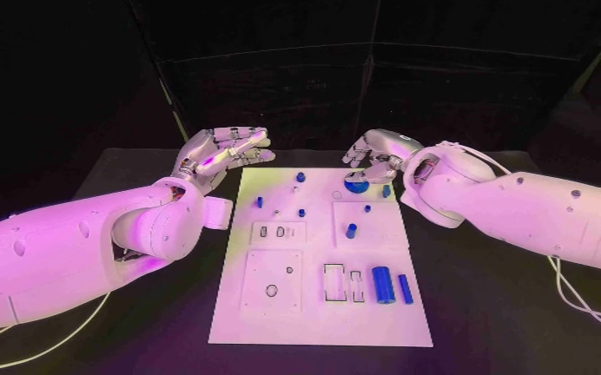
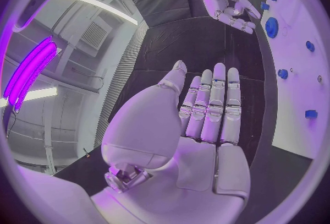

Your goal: Assemble the parts on the task board

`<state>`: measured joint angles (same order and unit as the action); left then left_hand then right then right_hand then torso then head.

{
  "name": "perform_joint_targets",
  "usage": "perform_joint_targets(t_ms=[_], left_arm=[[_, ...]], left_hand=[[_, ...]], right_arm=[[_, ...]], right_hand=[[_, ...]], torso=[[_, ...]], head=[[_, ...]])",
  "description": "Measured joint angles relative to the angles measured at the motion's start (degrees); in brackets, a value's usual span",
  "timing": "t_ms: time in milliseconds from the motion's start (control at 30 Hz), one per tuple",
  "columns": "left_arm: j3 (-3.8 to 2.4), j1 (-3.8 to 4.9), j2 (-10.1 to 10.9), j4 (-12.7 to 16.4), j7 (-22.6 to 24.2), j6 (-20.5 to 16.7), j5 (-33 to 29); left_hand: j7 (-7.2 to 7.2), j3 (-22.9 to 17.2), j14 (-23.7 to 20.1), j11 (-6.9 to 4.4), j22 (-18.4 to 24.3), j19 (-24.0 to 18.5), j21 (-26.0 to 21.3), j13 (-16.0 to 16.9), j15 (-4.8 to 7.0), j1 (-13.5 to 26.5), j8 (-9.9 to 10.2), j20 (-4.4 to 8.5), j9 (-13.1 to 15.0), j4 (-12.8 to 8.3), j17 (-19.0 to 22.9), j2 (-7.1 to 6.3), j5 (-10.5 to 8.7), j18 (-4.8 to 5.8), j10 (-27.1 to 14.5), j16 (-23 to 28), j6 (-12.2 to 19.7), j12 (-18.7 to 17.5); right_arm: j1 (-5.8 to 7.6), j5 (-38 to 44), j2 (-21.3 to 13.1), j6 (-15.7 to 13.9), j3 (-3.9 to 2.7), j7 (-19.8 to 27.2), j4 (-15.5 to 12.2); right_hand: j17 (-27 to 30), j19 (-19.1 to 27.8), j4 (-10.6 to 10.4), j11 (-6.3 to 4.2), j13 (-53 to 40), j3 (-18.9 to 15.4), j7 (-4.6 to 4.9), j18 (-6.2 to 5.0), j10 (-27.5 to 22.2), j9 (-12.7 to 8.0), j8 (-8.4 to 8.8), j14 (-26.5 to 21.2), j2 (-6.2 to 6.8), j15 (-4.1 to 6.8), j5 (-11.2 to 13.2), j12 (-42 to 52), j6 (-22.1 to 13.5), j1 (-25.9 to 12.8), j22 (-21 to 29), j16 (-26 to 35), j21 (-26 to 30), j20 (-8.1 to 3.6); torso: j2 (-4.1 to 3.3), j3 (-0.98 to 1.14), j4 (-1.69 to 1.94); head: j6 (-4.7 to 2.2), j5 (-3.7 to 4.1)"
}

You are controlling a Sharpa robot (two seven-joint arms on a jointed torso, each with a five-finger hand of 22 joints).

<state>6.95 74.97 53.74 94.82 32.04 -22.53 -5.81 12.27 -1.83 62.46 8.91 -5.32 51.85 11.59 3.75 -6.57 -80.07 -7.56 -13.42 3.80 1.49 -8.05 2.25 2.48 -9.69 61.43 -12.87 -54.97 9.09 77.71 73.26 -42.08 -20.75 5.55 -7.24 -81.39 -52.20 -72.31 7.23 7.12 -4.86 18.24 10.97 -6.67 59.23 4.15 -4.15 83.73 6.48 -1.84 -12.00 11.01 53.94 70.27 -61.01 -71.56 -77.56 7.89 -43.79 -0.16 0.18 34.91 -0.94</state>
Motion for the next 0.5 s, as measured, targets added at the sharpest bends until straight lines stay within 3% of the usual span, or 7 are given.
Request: perform_joint_targets(t_ms=[233,500], left_arm=[[0.0,0.0,-0.7,-1.3,0.0,0.1,-0.2],[0.02,0.0,-1.4,-2.4,0.0,0.2,-0.3]], left_hand=[[0.0,0.0,0.0,0.0,0.0,0.0,0.0,0.0,0.0,0.0,0.0,0.0,0.0,0.0,0.0,0.0,0.0,0.0,0.0,0.0,0.0,0.0],[0.0,0.0,0.0,0.2,0.0,0.0,0.0,0.0,0.0,0.0,0.0,0.0,0.0,0.0,0.0,0.0,0.0,0.0,0.2,0.0,0.0,0.0]], right_arm=[[-0.02,-15.2,-4.8,1.3,-0.32,1.7,-0.5],[0.0,-11.5,-4.2,2.6,-0.37,2.5,2.4]], right_hand=[[-0.5,-0.4,-0.3,-0.17,0.0,-1.0,0.05,0.0,-0.2,0.0,0.0,0.0,0.0,0.0,-1.2,0.7,0.0,0.0,-0.3,-0.4,-0.1,-0.01],[-0.9,-1.0,-0.1,0.04,0.0,-2.0,0.42,0.0,-0.4,0.0,0.0,0.0,0.33,0.0,-1.5,1.6,-0.4,1.0,-1.2,-1.0,-0.7,0.12]], torso=[[0.59,0.24,-1.04],[0.91,0.42,-1.56]], head=[[0.4,0.19],[0.71,0.49]])
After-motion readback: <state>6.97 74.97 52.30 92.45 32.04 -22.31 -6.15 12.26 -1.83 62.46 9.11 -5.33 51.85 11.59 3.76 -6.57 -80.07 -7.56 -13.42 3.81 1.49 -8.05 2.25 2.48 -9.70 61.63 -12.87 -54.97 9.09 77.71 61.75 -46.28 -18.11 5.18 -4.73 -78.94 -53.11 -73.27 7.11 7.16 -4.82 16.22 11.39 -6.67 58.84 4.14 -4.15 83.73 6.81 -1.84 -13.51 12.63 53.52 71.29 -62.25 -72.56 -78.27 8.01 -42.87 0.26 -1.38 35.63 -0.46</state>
